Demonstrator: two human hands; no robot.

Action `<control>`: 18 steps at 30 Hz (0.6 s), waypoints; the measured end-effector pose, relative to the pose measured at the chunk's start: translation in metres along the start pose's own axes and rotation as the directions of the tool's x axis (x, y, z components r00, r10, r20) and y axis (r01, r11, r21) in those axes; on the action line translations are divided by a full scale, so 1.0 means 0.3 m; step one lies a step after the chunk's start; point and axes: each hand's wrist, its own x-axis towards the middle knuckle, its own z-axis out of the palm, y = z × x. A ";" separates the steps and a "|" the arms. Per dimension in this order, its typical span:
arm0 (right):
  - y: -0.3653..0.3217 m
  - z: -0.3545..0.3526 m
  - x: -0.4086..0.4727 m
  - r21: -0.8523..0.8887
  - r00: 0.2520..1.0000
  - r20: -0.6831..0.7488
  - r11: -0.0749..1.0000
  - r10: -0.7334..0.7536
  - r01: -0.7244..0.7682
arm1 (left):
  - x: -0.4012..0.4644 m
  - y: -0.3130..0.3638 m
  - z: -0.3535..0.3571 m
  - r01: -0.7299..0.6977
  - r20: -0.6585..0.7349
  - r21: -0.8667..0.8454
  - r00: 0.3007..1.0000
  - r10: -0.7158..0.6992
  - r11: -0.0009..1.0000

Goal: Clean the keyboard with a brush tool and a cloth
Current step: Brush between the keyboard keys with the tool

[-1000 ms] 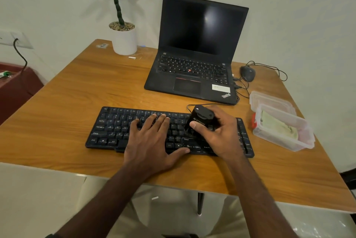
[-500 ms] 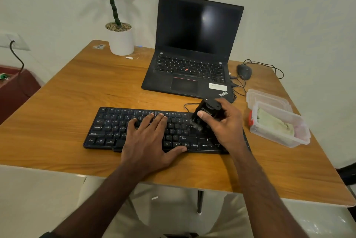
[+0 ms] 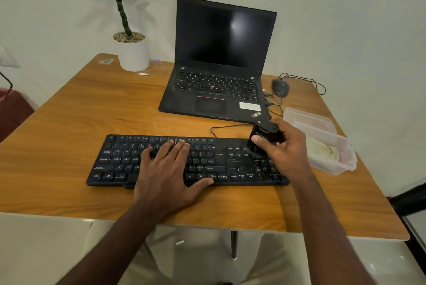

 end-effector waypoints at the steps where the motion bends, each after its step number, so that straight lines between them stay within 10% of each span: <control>1: -0.004 0.006 0.001 0.018 1.000 -0.014 1.000 -0.009 0.009 | 0.000 0.000 0.000 0.000 0.000 0.001 1.000 0.000 1.000; 10: -0.027 0.064 -0.014 0.017 0.991 0.130 1.000 -0.015 0.013 | 0.000 -0.004 -0.004 0.001 0.009 -0.002 1.000 -0.001 1.000; 18: 0.006 -0.049 0.010 0.035 0.993 -0.108 0.999 -0.037 0.041 | 0.000 -0.015 -0.007 -0.015 -0.014 0.000 1.000 0.015 1.000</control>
